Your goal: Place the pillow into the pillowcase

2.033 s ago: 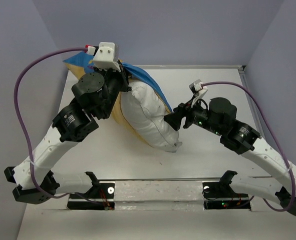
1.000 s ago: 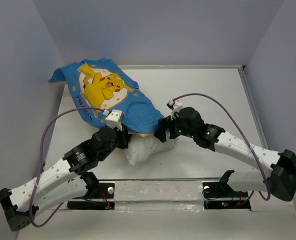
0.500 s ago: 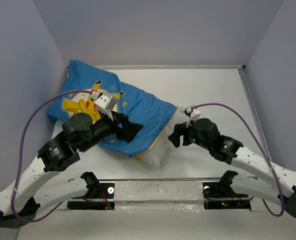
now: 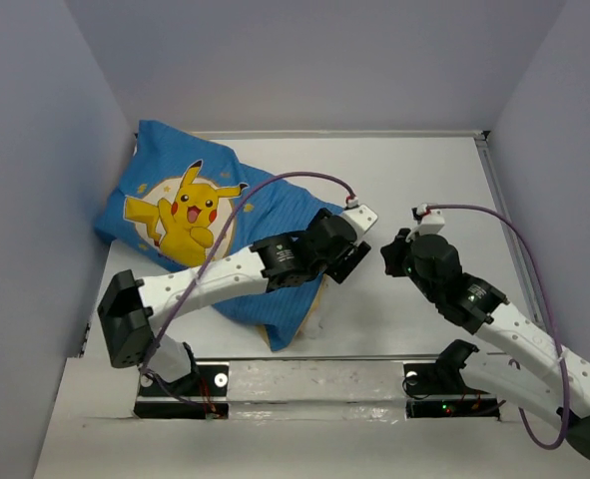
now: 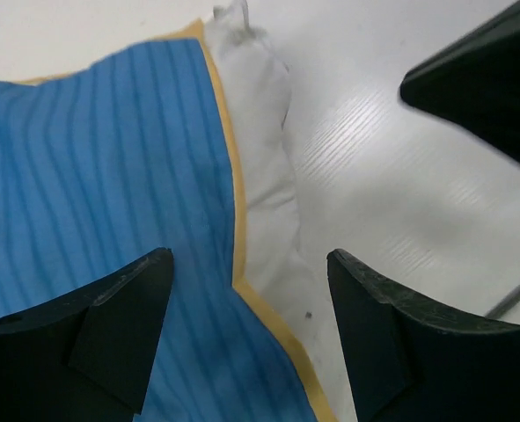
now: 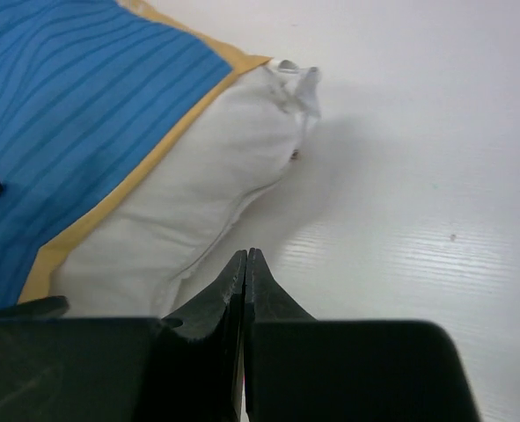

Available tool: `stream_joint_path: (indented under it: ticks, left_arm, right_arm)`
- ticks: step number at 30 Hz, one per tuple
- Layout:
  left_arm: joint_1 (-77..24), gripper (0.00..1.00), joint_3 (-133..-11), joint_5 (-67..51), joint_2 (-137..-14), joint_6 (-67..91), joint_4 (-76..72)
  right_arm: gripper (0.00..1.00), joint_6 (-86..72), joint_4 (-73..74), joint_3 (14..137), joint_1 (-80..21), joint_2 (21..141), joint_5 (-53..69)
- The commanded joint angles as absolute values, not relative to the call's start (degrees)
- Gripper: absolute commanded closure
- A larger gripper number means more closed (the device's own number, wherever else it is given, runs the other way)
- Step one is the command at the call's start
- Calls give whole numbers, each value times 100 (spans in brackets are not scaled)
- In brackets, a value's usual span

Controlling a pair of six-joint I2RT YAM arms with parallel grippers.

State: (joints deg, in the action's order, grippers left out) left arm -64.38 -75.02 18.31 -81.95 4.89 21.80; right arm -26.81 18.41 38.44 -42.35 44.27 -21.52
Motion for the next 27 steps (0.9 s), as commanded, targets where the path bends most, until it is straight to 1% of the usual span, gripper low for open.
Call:
stream_joint_path:
  ticks: [1,2,4,5,6,7,8,9,12,13,14,15,16,17,20,22,25,27]
  left_arm:
    - [-6478,16,-7840,3006,-8586,-334,1749]
    - [-6478,15,-7936,3258,-8726,-456,1766]
    - [-6478,15,-8015,3401,-9104,-553,1758]
    - [-6478,15,-8068,3532,-9210,-580,1749]
    - [-6478,15,-8094,3577,-9298,-606,1740]
    - [-6478,15,-8103,3786,-9447,-676,1671]
    - [-6478,17,-8104,3884,-9500,-694,1644]
    - [-6478,19,-8095,3972,-9588,-755,1591]
    - [-6478,27,-8025,4297,-9641,-870,1407]
    - [-6478,34,-7964,4437,-9668,-983,1354]
    - [-6478,39,-7937,4473,-9685,-1028,1284]
    - [-6478,47,-7919,4508,-9729,-1054,1266]
    - [-6478,54,-7902,4535,-9729,-1081,1248]
    - [-6478,70,-7867,4570,-9756,-1116,1213]
    - [-6478,93,-7761,4605,-9660,-1099,977]
    - [-6469,99,-7682,4527,-9450,-1064,661]
    - [-6451,100,-7699,3669,-9194,-739,440]
    - [-6442,100,-7778,3359,-9097,-468,317]
  right_arm:
    - [100,-2909,1863,4025,-3973,4377,-2549]
    - [100,-2927,1820,3999,-3825,4412,-2488]
    - [100,-2997,1732,3920,-3718,4464,-2286]
    - [96,-3032,1540,3868,-3666,4482,-2172]
    - [89,-3058,1425,3815,-3535,4526,-2032]
    - [77,-3119,1137,3719,-3472,4639,-1621]
    - [65,-3164,968,3657,-3393,4710,-1426]
    - [62,-3242,810,3552,-3393,4902,-1093]
    - [50,-3470,125,3437,-3226,5316,-451]
    - [44,-3550,-295,3350,-3165,5413,-353]
    - [41,-3725,-464,3314,-3164,5492,-143]
    - [40,-3822,-649,3279,-3077,5580,-62]
    - [40,-3902,-807,3235,-3076,5677,-44]
    - [40,-3998,-1087,3165,-2989,5843,104]
    - [40,-4411,-1728,2937,-2857,6238,386]
    - [44,-4674,-2108,2804,-2856,6450,570]
    - [61,-4860,-2995,2672,-2856,6986,1027]
    - [71,-4974,-3689,2663,-2917,7319,1308]
